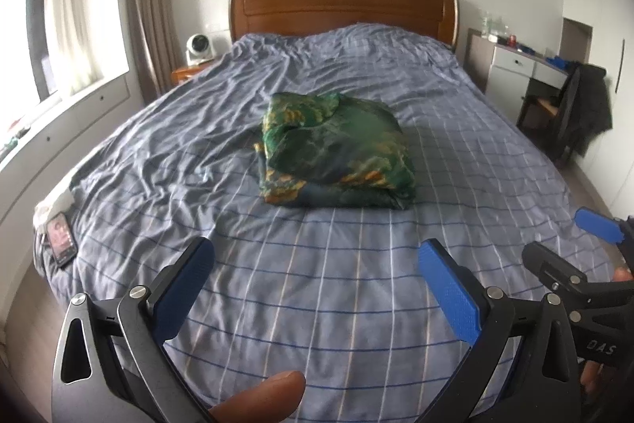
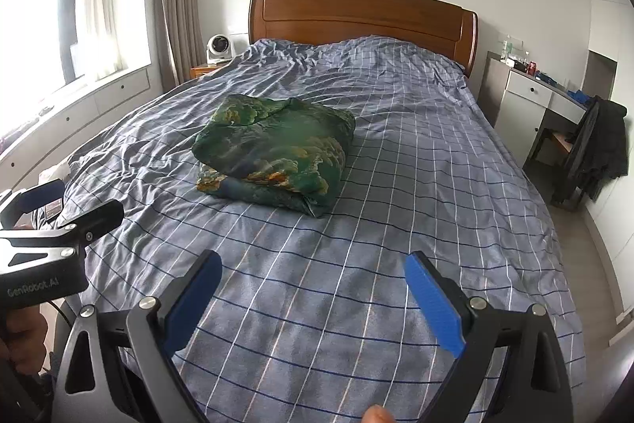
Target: Fold large clothes
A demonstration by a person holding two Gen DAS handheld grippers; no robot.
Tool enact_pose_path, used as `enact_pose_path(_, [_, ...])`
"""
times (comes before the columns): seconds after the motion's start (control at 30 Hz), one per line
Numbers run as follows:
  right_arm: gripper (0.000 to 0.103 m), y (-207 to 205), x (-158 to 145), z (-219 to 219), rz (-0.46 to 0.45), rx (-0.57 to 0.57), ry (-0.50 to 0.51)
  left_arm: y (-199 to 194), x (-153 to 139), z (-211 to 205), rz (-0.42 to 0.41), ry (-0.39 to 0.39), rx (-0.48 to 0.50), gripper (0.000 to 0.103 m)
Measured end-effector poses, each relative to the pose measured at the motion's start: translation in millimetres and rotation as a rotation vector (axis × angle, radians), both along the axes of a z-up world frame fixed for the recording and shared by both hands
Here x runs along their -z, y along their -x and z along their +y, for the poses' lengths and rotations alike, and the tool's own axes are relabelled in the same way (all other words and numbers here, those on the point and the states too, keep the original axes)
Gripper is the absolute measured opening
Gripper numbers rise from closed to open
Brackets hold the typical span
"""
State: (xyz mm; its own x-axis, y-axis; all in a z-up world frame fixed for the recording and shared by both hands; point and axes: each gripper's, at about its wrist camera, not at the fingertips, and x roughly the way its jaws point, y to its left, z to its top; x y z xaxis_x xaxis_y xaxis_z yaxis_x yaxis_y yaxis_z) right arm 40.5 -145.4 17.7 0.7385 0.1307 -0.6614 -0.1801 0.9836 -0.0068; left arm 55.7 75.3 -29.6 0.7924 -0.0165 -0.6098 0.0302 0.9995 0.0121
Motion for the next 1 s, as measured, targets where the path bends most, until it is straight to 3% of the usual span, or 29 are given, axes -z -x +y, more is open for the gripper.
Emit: enact_pose_path(1.0, [0.095,-1.9,-2.2,6.0,0.004,-0.017,0.022,5.5,-3.0,-5.5,-0.045,-0.08,-0.046,0.103])
